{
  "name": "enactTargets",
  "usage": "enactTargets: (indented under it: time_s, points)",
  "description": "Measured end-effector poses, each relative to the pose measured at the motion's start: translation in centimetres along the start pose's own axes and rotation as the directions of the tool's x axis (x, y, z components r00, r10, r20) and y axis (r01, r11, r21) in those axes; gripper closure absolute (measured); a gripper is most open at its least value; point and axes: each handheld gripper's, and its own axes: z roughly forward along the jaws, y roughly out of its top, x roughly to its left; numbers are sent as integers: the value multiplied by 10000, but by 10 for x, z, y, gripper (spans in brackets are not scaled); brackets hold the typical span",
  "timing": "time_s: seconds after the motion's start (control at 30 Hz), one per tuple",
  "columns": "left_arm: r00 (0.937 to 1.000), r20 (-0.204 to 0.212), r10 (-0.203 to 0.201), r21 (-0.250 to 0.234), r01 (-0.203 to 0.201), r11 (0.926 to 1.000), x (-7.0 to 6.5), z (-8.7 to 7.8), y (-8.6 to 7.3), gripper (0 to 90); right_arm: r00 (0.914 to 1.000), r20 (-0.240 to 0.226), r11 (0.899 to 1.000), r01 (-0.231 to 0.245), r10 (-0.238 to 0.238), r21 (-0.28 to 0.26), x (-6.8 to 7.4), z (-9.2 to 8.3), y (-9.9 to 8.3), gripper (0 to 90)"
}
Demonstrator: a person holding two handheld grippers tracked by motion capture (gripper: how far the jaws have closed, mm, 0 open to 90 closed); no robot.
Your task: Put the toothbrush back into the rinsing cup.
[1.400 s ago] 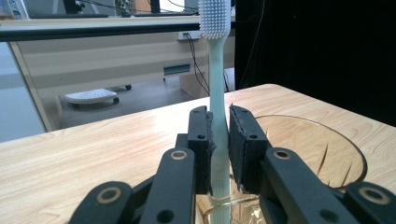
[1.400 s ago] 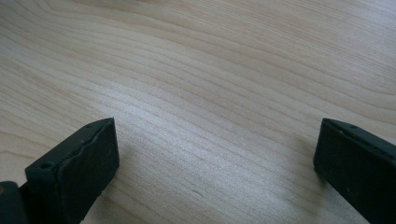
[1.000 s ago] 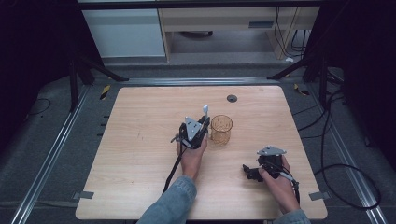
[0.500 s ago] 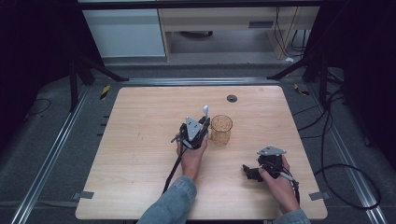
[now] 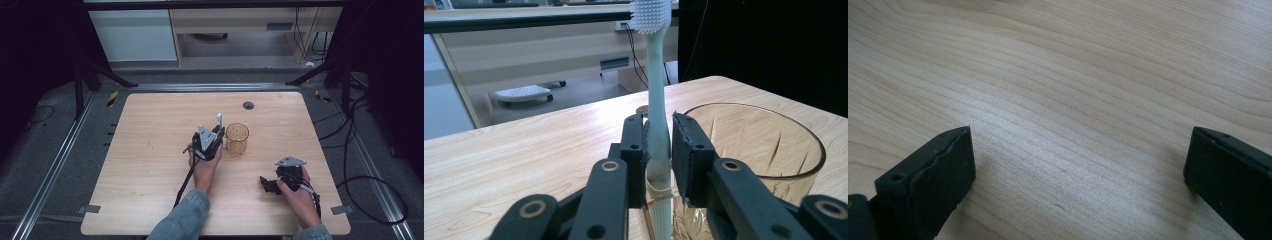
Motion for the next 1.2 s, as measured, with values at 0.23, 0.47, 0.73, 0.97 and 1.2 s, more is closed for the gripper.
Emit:
enactTargets:
  time_s: [0.23,0.47,0.73,0.97,1.2]
  points:
    - [10000,-33,-63,-20,63,10000,1,0,0,717,10000,1,10000,-6,6,1,0,0,0,4]
    - [9999,-54,-145,80,145,9999,2,0,0,675,10000,2,10000,-10,10,1,0,0,0,4]
    - [10000,-9,-90,55,90,9999,2,-1,1,645,10000,4,10000,-1,1,3,0,0,0,4]
    - [10000,14,-21,103,20,9999,2,-2,1,623,10000,2,10000,-5,5,2,0,0,0,5]
    - [10000,28,19,211,-20,9998,1,-2,2,584,10000,1,10000,-4,4,5,0,0,0,4]
